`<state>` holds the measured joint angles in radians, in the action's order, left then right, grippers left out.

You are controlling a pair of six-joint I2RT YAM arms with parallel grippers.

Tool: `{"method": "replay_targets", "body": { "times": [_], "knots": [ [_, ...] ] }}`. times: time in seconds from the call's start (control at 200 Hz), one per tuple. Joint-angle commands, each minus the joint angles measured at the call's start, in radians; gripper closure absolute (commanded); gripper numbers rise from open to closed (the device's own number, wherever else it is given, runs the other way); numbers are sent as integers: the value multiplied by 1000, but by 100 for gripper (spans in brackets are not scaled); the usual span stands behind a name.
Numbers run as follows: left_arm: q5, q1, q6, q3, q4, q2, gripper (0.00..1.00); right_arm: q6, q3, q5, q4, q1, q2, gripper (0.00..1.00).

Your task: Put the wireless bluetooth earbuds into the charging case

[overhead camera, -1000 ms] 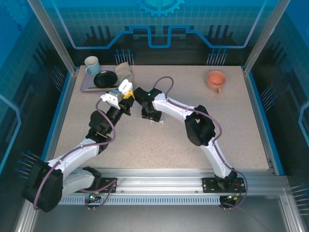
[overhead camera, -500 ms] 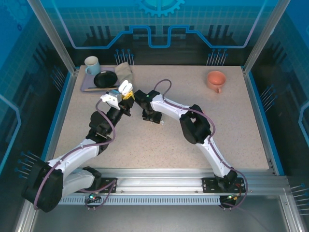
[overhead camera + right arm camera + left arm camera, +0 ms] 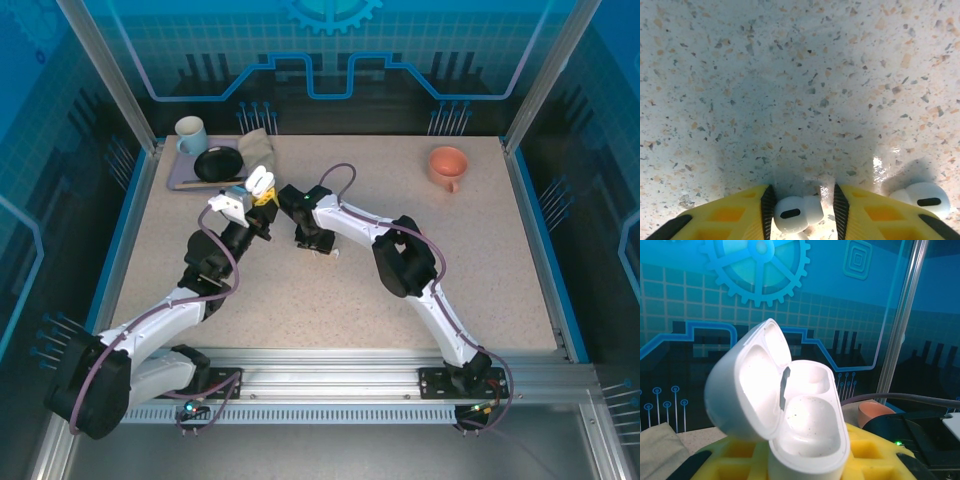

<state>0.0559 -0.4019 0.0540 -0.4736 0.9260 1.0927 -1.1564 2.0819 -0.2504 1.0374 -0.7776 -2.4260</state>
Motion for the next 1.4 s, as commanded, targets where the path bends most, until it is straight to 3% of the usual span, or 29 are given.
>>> {"method": "replay_targets", "body": {
  "times": [0.0, 0.29, 0.67, 1.396],
  "knots": [
    [-13, 11, 14, 10, 51, -9, 100, 7, 15, -8, 6, 20, -33, 65],
    [-18, 9, 17, 10, 49, -7, 100, 12, -6, 4, -12, 22, -21, 74],
    [-25, 11, 20, 4, 44, -2, 100, 8, -49, 26, -51, 28, 2, 77],
    [-65, 12, 10, -39, -12, -9, 100, 19, -273, -62, -192, 50, 320, 79]
  ]
}}
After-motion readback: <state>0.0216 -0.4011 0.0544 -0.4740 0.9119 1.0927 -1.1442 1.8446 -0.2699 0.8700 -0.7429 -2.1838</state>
